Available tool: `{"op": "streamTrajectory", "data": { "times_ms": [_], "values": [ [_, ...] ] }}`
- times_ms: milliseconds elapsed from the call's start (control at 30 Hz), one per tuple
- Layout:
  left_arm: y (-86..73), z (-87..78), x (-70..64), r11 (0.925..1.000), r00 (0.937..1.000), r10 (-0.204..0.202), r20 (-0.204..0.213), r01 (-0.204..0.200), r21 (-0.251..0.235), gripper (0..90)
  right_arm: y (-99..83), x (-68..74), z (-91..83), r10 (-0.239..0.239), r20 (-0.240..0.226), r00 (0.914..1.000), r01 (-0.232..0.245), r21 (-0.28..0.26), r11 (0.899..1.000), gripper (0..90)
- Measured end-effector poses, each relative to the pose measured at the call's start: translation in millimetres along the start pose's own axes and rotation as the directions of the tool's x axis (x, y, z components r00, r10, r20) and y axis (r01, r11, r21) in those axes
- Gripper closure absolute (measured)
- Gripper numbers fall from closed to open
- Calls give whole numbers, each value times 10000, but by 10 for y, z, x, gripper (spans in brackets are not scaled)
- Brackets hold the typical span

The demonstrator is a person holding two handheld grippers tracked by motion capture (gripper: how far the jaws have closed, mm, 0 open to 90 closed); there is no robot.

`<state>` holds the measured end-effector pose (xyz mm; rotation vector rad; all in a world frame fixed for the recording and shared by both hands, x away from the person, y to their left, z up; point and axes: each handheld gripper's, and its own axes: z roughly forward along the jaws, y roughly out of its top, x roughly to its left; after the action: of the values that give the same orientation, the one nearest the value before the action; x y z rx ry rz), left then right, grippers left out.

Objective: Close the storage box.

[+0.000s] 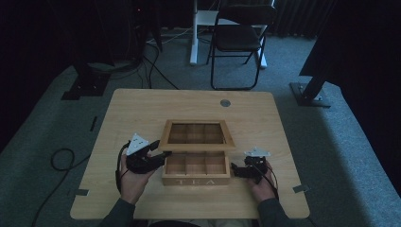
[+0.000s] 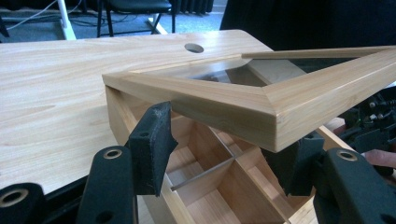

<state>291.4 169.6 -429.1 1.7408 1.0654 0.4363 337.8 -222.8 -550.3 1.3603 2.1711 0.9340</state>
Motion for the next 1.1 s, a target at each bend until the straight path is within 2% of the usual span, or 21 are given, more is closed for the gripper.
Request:
{"op": "streamTrajectory", "data": {
  "times_ms": [367, 667, 1100],
  "values": [
    [-109, -7, -22, 9999, 10000, -80, 28, 80, 144, 426, -2, 5, -1, -24, -1, 10000, 24, 0, 10000, 117],
    [-226, 0, -68, 9989, 9991, 344, -244, -336, 324, 405, -2, 7, -3, -6, 7, 10000, 5, 9, 10000, 117],
    [-481, 51, -86, 9967, 9993, 379, -75, -373, 718, 391, -3, 6, -3, -23, 13, 10000, 23, 14, 10000, 117]
  ]
}}
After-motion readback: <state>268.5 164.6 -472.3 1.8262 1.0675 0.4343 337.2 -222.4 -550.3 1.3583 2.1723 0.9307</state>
